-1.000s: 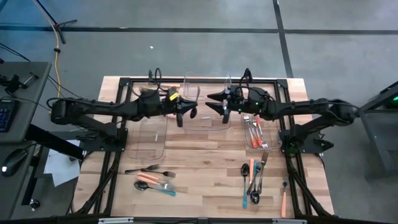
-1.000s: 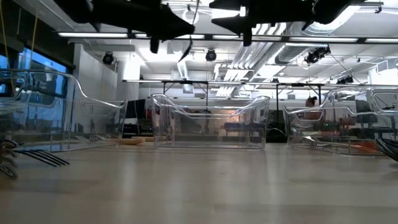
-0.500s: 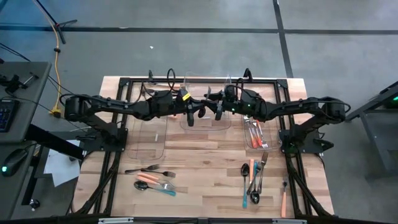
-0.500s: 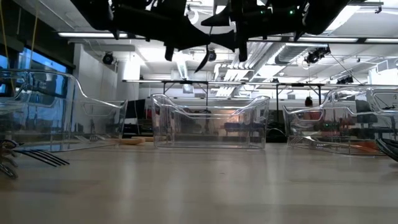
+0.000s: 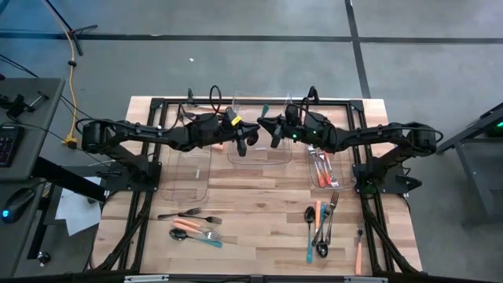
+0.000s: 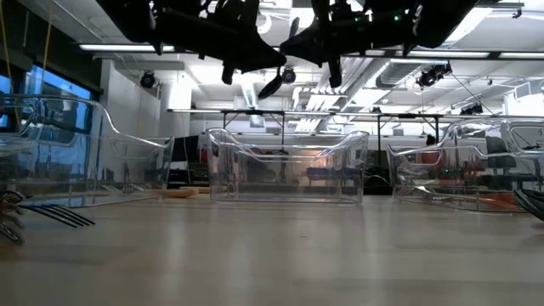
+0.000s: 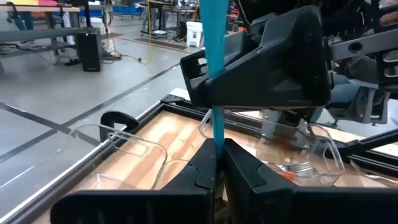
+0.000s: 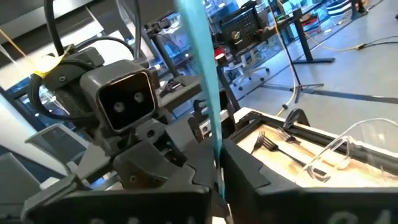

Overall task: Sort silverware by color (type)
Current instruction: Put the blue spoon into the middle transparent bin

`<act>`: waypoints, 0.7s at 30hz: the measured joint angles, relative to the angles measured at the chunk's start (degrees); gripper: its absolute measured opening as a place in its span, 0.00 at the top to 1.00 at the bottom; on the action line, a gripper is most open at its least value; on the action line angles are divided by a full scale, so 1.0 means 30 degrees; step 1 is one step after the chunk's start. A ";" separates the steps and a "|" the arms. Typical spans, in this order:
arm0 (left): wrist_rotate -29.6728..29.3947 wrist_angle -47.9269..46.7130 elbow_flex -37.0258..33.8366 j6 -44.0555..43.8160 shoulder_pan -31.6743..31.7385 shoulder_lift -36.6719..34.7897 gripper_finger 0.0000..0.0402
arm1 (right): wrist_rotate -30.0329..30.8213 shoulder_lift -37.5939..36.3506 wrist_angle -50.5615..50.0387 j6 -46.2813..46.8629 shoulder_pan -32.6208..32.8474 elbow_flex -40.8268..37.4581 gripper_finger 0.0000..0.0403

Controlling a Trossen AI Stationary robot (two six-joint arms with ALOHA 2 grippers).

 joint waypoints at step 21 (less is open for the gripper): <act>0.1373 -0.7405 -0.0007 -0.0106 0.0981 -0.4639 0.62 | -0.0035 -0.4075 -0.7025 -0.3076 -0.1686 0.0007 1.00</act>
